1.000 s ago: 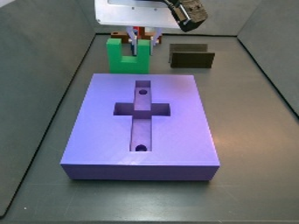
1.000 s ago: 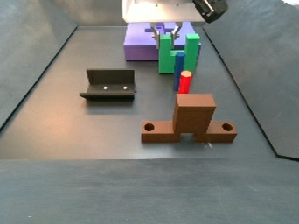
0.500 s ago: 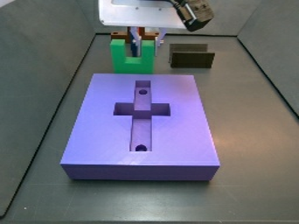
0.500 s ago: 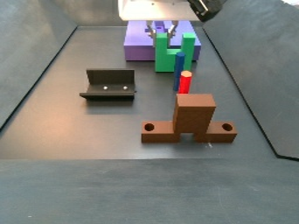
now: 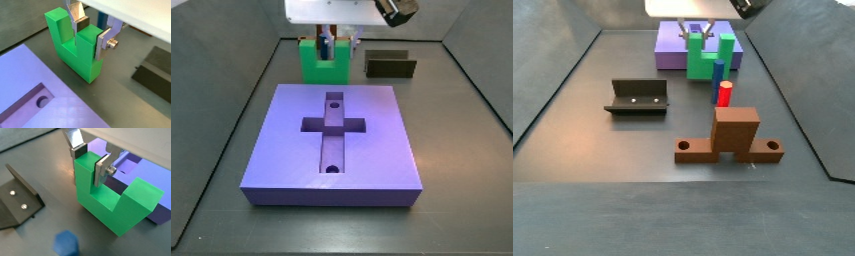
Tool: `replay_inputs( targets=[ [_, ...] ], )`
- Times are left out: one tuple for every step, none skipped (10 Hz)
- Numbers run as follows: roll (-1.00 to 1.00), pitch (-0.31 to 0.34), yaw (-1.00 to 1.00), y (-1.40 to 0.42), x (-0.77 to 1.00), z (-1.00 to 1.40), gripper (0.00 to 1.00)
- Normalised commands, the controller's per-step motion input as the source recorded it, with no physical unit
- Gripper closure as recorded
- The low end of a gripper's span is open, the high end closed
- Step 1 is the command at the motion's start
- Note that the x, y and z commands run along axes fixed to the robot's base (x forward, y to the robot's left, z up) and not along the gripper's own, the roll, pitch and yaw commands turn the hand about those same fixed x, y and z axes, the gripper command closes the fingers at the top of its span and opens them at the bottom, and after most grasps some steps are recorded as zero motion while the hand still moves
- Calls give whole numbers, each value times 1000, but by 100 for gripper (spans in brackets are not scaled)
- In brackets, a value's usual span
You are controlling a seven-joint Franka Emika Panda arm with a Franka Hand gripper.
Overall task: Pick up the green object. Move up. Move to above the board. Insert the green object.
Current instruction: Move up, then move to above the board.
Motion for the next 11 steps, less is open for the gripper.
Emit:
replay_inputs(
  targets=[
    [-4, 51, 55, -70, -93, 762, 100],
    [-12, 65, 58, -55, -109, 567, 100],
    [-30, 29, 31, -26, -36, 196, 100],
    [0, 0, 0, 0, 0, 1400, 100],
    [6, 23, -6, 6, -23, 1400, 100],
    [-7, 30, -6, 4, -50, 1400, 100],
    [-46, 18, -7, 8, 35, 1400, 100],
    [-48, 51, -4, 4, 49, 994, 100],
    [-56, 78, -7, 7, 11, 447, 100],
    [-63, 52, -4, 6, 25, 260, 100],
    [66, 294, -61, -1400, -46, 396, 100]
  ],
)
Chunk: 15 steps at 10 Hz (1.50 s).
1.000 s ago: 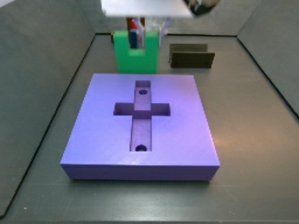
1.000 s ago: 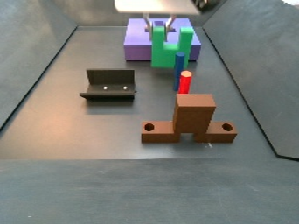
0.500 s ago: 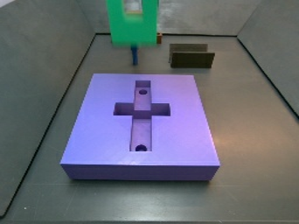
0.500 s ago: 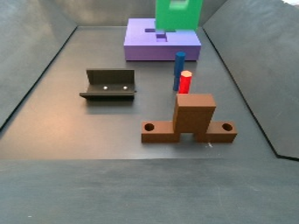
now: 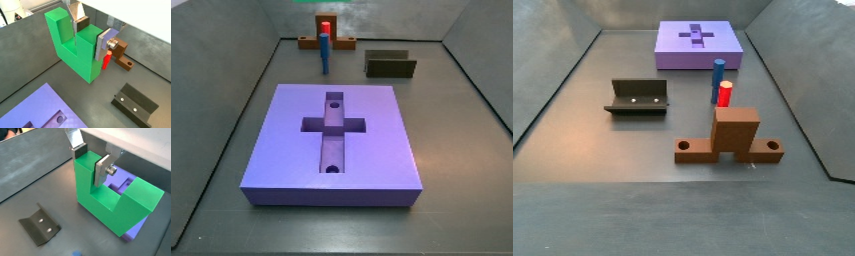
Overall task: Pick up the green object. Move up. Move to above the board. Insert the green object.
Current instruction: Move to above the board, then insert the green object.
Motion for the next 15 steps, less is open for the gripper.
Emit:
replay_inputs(
  targets=[
    [116, 290, -50, -1400, -52, 374, 100],
    [147, 242, -8, -1400, -26, 383, 100],
    [91, 201, 2, -1400, 31, 374, 100],
    [70, 171, 7, -761, 60, 196, 100],
    [66, 158, 9, -403, 74, 112, 100],
    [47, 122, 8, -178, 67, 56, 100],
    [0, 0, 0, -80, 0, 0, 100],
    [-91, -9, -71, -246, 0, -400, 100],
    [-296, -124, 11, -146, -97, -426, 100],
    [-133, 0, -86, -409, 514, -806, 100],
    [43, -171, 0, -369, 189, -757, 100],
    [-9, -60, 223, -23, 774, -543, 100],
    [-19, -94, 186, 0, 826, -420, 100],
    [0, -210, 189, 0, 709, -203, 100],
    [43, -214, 249, 0, 583, -274, 100]
  ],
)
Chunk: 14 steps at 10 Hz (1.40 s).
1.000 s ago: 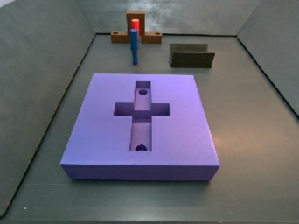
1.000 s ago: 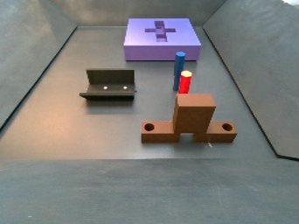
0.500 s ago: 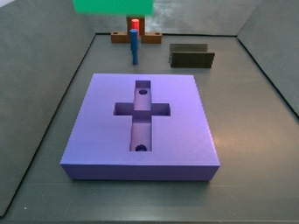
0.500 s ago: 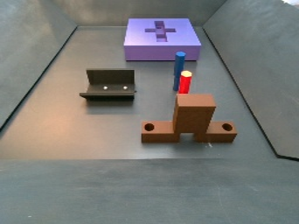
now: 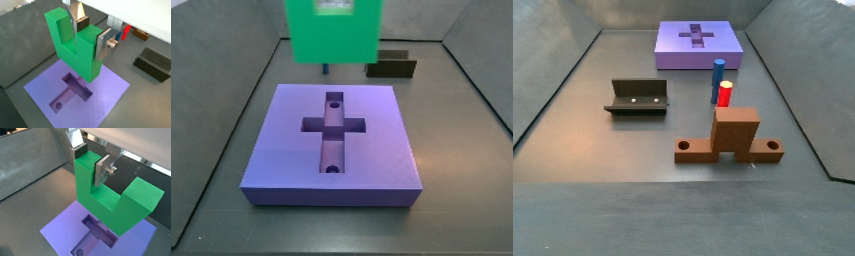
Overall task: Pick up the green object. Move up. Move to above the board. Insert the green object.
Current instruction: Insert the green object.
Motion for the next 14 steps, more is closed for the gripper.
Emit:
replay_inputs(
  targets=[
    [374, -161, 117, -251, 503, -354, 100],
    [500, -63, 14, -169, 377, -214, 100],
    [500, -3, 0, -166, 289, -211, 100],
    [456, 0, -151, -129, 20, -471, 100],
    [89, 0, -169, 0, -43, -577, 100],
    [-53, -6, -17, 40, -177, -549, 100],
    [-170, -26, 29, 31, -223, -566, 100],
    [-314, -30, 217, 0, -180, -460, 100],
    [-303, -97, 234, 0, -237, -371, 100],
    [-314, -91, 237, 0, -191, -337, 100],
    [-46, -73, 77, -3, -106, -317, 100],
    [141, 0, -26, -37, 0, -243, 100],
    [259, 60, -163, -51, 71, -220, 100],
    [236, 50, -174, -57, 29, -220, 100]
  ],
)
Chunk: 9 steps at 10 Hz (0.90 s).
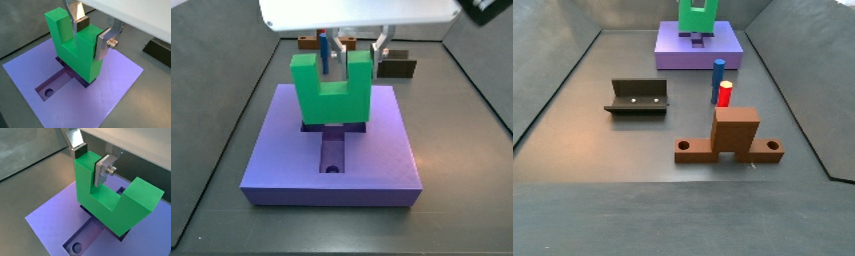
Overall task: Pick up the green object. Move up. Move to above the board. Insert the green object.
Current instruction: Insert the green object.
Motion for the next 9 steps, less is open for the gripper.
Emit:
replay_inputs(
  targets=[
    [116, 4, -91, -77, 0, -220, 100],
    [16, 0, 0, -120, 0, -206, 100],
    [0, 0, 46, -189, 0, -209, 100],
    [29, 0, 14, -166, 20, -271, 100],
    [133, 20, 0, -54, 151, -351, 100],
    [261, 49, 0, 0, 209, -391, 100],
    [301, 73, 0, 0, 171, -297, 100],
    [321, 110, 17, 17, 177, -194, 100],
    [243, 79, 46, 0, 100, -286, 100]
  ],
)
